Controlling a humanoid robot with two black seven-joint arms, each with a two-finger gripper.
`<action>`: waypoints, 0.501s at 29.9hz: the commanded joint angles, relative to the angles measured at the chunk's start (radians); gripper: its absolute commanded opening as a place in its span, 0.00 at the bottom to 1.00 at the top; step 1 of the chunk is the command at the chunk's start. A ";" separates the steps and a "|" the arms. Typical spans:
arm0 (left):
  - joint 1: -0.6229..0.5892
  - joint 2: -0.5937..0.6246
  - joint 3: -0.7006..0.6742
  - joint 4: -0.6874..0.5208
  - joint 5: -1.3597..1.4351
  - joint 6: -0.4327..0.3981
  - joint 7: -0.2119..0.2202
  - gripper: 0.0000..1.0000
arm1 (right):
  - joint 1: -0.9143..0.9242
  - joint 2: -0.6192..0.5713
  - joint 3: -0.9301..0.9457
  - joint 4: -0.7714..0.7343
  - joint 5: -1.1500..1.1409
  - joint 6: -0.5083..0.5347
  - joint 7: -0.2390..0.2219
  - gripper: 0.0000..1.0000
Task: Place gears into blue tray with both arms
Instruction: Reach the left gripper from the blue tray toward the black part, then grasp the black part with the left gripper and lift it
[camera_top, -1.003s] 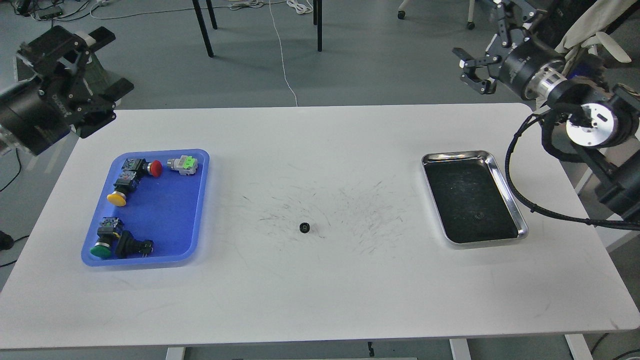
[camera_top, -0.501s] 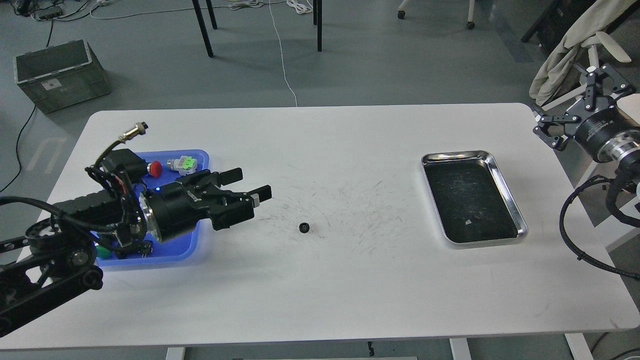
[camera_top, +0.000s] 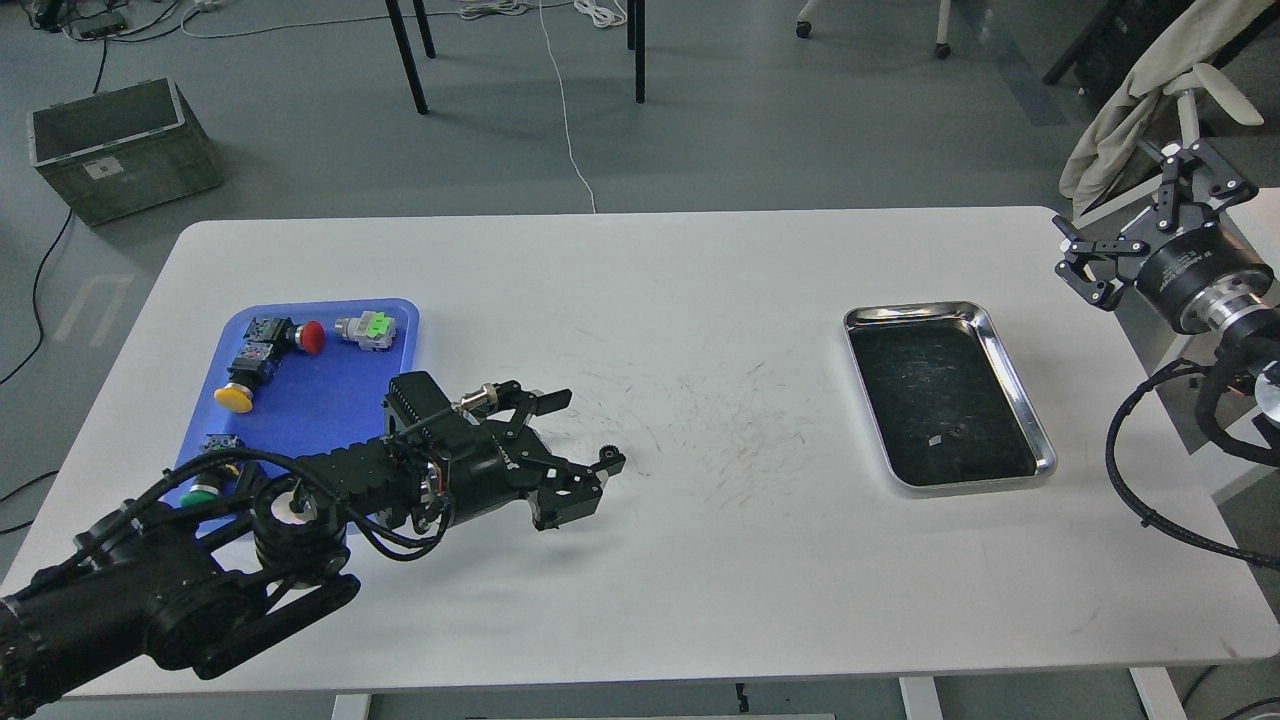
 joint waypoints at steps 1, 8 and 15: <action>-0.001 -0.037 0.002 0.050 0.000 0.001 0.000 0.97 | 0.000 0.001 0.000 -0.002 0.000 -0.005 0.000 0.96; -0.001 -0.097 0.025 0.128 0.000 0.002 -0.002 0.96 | 0.002 0.001 0.008 0.002 0.000 -0.005 -0.001 0.96; -0.002 -0.146 0.030 0.207 0.000 0.016 -0.002 0.89 | 0.002 0.001 0.005 0.011 0.000 -0.008 -0.001 0.96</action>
